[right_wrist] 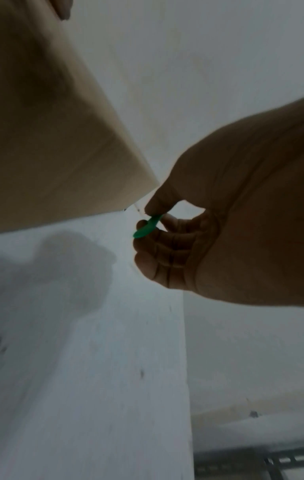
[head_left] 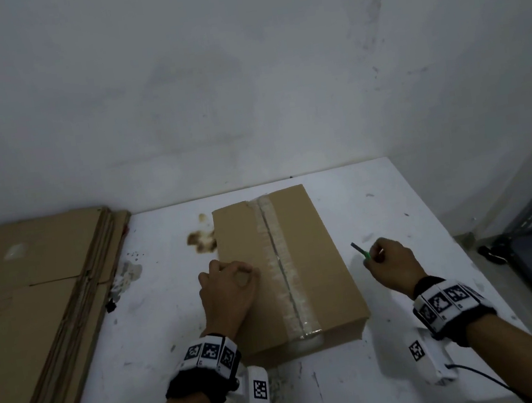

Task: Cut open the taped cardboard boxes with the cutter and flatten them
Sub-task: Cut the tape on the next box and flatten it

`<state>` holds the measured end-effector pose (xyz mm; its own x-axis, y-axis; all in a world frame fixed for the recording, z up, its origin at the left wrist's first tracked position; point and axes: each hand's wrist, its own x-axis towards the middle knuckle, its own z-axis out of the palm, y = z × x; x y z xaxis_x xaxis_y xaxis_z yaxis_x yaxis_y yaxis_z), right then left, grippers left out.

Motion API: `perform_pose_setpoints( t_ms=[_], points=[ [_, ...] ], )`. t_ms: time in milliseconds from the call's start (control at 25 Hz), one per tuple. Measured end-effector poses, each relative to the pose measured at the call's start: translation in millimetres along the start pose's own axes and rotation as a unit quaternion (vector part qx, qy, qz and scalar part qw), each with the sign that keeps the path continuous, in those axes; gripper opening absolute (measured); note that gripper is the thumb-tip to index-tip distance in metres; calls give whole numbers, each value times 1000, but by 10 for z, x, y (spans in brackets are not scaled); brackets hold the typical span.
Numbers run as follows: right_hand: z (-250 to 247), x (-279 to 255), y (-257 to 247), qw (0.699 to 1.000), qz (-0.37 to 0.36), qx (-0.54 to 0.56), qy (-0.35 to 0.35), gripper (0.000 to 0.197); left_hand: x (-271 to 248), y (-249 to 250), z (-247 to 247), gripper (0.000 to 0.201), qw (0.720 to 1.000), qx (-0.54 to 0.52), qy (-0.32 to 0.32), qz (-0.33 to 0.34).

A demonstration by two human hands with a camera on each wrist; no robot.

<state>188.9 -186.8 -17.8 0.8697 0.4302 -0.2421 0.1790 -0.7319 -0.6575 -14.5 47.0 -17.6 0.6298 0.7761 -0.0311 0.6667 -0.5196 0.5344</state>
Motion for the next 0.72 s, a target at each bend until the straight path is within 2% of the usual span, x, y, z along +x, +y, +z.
perform_pose_setpoints(
  t_ms=[160,280,360,400,560,720],
  points=[
    [75,125,-507,996,-21,77,31,10,87,12,-62,25,999,32,9,4],
    [235,238,-825,995,-44,84,9,10,253,30,-124,30,998,57,-14,5],
    [364,327,-1030,994,-54,95,-19,11,410,36,-145,22,998,51,-34,21],
    [426,367,-1128,994,-56,91,-31,12,491,23,-141,26,997,49,-49,35],
    [634,580,-1531,994,-74,62,-54,14,851,7,-84,64,983,90,-145,73],
    [799,803,-1768,995,-75,13,-57,12,1058,41,-32,75,964,121,-229,59]
  ],
)
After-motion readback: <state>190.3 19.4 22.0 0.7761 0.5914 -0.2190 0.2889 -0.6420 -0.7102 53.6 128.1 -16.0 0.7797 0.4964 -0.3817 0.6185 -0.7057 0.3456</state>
